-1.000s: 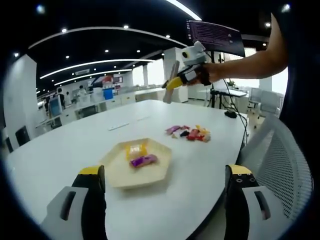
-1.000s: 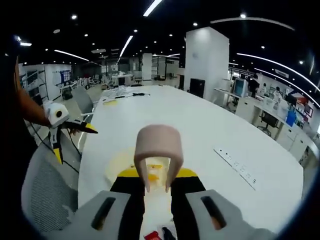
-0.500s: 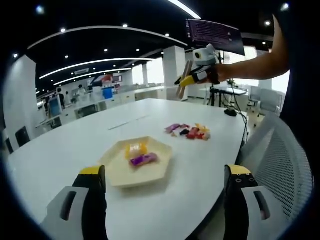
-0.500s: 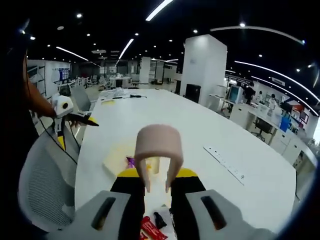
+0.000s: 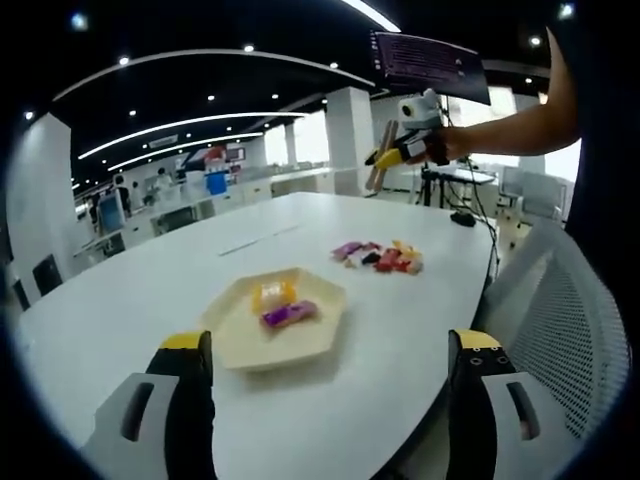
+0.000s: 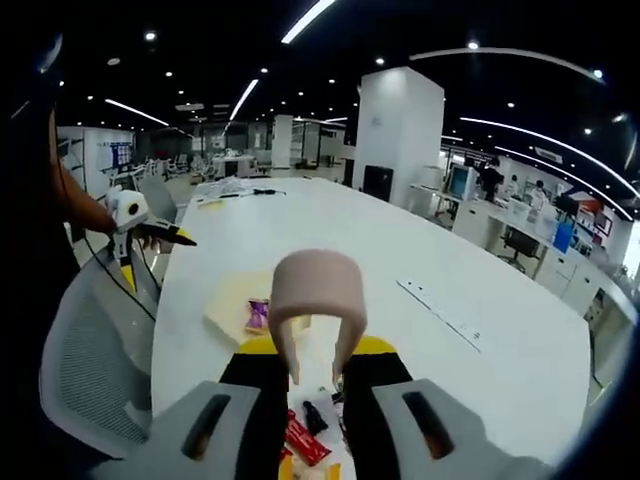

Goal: Place the target food into the container with the food tongs after gripping and lifting it, then release it inside without dropping or visibly crushing the food.

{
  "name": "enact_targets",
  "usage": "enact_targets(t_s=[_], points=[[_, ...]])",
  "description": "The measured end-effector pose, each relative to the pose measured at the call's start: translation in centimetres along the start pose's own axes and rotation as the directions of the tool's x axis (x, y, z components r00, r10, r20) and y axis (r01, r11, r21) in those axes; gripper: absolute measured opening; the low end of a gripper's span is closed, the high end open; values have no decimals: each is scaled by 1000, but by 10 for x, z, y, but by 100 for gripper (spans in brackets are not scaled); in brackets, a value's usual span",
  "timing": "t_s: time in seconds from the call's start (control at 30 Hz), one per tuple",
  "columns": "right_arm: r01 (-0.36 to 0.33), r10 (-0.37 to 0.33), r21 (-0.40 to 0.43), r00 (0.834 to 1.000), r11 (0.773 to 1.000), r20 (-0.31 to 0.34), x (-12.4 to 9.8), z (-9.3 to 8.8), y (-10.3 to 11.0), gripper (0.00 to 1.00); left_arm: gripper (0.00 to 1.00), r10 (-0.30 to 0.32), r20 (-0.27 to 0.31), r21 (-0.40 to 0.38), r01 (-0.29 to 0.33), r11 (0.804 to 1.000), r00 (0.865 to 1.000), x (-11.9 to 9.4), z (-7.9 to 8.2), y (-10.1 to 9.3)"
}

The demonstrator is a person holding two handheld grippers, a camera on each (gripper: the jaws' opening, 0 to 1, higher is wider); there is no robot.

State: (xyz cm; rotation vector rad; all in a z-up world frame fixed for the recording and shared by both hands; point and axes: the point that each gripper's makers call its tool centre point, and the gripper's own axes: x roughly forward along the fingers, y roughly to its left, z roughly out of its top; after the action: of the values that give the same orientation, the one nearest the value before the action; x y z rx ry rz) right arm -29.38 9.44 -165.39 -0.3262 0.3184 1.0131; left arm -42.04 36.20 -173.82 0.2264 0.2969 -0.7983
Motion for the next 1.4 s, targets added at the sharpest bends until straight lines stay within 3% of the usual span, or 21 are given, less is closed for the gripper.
enact_targets(t_s=[0.33,0.47,0.57,0.87,1.4], points=[[7,-7,0,1000,1000,3,7,-10,-3,19,94,8,-3,2,-8,1000,1000,0,0,1],[-5,5,-4,1000,1000,-22,14,-22,0,19,95,0,-3,-10,0,1000,1000,0,0,0],[-15,15,-5,999,1000,-33,20,-35,0,18,99,-25,22,-69,26,997,999,1,4,-2],[-10,12,30,998,999,-65,31,-65,-5,18,99,-11,16,-59,12,998,1000,1,3,-1],[-26,27,13,993,1000,-119,49,-96,3,18,99,-7,-2,-51,7,999,1000,2,-1,-1]])
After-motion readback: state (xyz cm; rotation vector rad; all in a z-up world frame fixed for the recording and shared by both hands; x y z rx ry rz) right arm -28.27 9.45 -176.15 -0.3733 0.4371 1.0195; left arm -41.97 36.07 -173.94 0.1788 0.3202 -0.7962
